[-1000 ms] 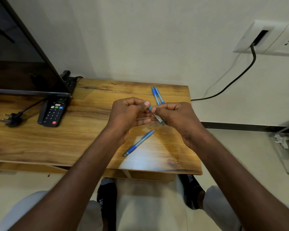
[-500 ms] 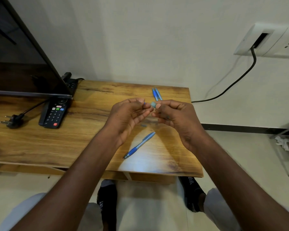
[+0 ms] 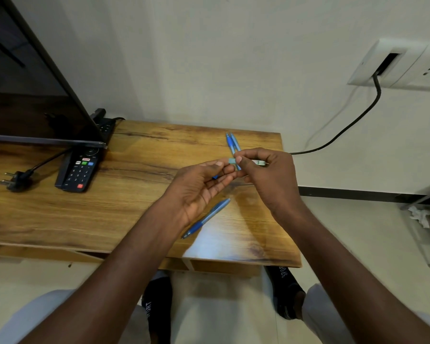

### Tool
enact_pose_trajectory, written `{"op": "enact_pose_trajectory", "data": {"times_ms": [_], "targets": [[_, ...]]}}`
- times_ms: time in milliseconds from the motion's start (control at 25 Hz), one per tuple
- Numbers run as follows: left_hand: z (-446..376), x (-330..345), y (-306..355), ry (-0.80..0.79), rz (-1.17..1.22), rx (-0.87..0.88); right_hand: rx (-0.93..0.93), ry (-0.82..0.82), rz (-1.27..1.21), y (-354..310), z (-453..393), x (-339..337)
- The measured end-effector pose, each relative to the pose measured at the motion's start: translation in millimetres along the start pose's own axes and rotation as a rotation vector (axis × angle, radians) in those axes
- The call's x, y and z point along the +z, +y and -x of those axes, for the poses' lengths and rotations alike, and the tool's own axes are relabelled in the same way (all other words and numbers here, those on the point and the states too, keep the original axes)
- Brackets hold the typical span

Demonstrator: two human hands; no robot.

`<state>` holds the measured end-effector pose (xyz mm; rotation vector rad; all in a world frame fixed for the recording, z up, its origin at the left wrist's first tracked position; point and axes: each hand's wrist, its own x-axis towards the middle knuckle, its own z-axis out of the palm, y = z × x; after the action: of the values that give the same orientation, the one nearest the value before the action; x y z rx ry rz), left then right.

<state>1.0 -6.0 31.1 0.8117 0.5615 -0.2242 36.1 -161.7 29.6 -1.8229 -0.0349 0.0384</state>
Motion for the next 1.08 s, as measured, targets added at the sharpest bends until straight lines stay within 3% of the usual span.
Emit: {"op": "enact_pose_trajectory", "data": {"times_ms": [400, 1080], "targets": [[1.5, 1.0, -3.7, -0.014, 0.015, -0.024, -0.14, 0.012, 0.187, -1.7, 1.7, 1.3], [1.3, 0.4, -4.8, -0.038, 0.046, -0.039, -0.181, -0.004, 0.191, -4.3, 3.2, 2.2]]}}
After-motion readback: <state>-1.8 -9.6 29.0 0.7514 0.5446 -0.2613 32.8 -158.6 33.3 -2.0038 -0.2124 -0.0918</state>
